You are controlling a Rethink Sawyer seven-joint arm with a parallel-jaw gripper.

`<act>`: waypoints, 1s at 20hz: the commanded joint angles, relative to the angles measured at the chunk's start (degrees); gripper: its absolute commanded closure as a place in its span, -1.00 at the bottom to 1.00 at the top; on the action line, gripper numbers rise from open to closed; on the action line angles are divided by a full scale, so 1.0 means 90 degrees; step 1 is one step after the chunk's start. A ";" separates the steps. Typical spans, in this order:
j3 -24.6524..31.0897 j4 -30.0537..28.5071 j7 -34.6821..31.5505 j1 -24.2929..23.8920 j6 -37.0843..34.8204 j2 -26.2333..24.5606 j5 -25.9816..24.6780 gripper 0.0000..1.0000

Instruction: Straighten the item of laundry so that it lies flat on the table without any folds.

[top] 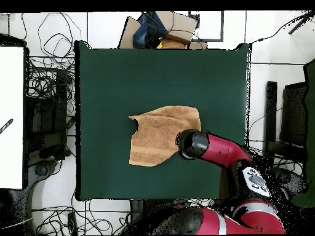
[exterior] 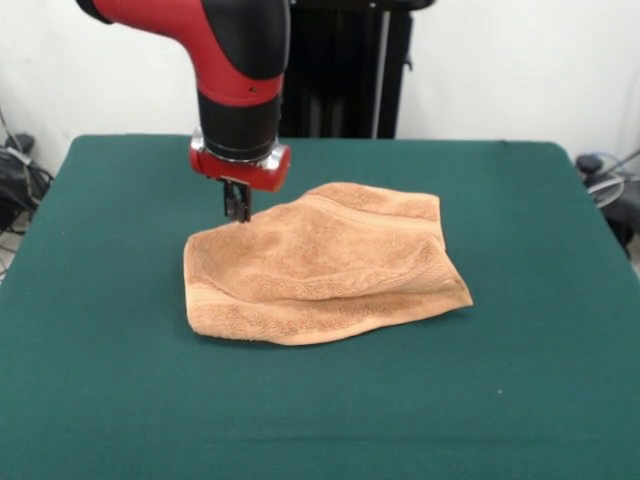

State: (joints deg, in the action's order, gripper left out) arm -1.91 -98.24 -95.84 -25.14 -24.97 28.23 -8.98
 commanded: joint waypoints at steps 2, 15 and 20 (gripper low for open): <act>0.0270 -0.0219 -0.0835 0.0000 -0.0112 0.0049 0.0152 1.00; 0.0161 -0.0269 -0.0871 -0.0144 0.0276 -0.0182 0.0023 1.00; 0.0163 -0.0389 -0.0889 -0.0090 0.0325 -0.0123 -0.0009 1.00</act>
State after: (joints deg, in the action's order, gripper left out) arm -1.95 -98.31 -95.84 -25.28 -24.97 28.17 -8.98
